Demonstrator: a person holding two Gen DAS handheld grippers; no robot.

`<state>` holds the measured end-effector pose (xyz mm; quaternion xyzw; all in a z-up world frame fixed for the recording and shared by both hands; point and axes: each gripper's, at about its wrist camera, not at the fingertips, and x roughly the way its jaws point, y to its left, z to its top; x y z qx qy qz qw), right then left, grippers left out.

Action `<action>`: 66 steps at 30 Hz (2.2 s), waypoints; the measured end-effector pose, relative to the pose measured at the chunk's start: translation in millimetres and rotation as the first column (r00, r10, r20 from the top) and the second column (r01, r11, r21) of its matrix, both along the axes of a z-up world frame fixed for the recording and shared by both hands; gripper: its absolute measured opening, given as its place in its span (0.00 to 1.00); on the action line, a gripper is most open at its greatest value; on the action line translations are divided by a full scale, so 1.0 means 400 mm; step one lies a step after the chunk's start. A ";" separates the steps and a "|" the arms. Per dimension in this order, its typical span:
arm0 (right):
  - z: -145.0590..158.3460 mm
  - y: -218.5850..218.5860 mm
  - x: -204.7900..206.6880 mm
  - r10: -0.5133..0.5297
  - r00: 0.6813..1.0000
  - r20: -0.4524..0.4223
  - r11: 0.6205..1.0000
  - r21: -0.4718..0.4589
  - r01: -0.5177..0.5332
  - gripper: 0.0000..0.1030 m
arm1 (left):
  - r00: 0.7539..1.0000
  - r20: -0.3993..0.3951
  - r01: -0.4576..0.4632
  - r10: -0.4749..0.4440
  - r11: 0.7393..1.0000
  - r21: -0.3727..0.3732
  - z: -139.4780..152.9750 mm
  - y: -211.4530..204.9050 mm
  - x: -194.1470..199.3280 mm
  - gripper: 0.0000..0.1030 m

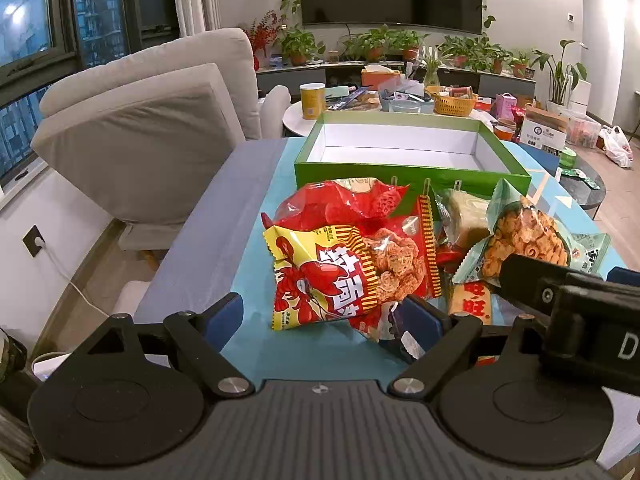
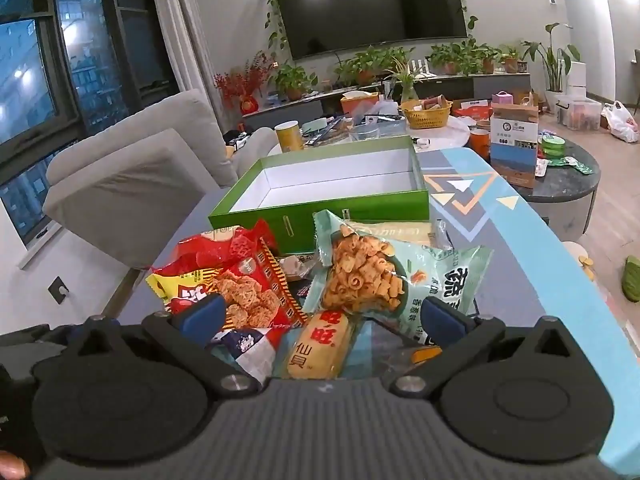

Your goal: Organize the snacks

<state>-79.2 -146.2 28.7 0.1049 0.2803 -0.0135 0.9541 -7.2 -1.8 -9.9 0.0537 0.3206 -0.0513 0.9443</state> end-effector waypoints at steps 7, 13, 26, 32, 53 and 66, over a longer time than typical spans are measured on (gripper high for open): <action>0.003 -0.008 -0.008 -0.008 1.000 0.008 1.000 0.009 0.008 0.61 | 1.000 0.009 -0.001 0.001 1.000 -0.005 0.004 0.005 -0.007 0.84; 0.005 -0.009 -0.008 -0.006 1.000 0.006 1.000 0.008 0.006 0.61 | 1.000 0.008 0.004 -0.004 1.000 0.000 0.004 0.001 -0.009 0.84; 0.004 -0.013 -0.011 -0.009 1.000 0.003 1.000 0.014 0.009 0.61 | 1.000 0.009 -0.012 0.012 1.000 -0.004 0.002 0.003 -0.006 0.84; 0.003 -0.014 -0.010 -0.013 1.000 -0.002 1.000 0.019 0.013 0.61 | 1.000 0.006 -0.022 0.022 1.000 -0.005 -0.001 0.007 -0.002 0.83; 0.005 -0.020 -0.017 -0.022 1.000 0.009 1.000 0.017 0.021 0.61 | 0.999 0.006 -0.031 0.031 0.999 -0.012 0.006 0.011 -0.002 0.83; 0.005 -0.026 -0.020 -0.001 1.000 0.020 1.000 0.023 0.000 0.61 | 0.998 -0.016 -0.057 0.056 0.997 -0.043 -0.005 0.041 0.024 0.82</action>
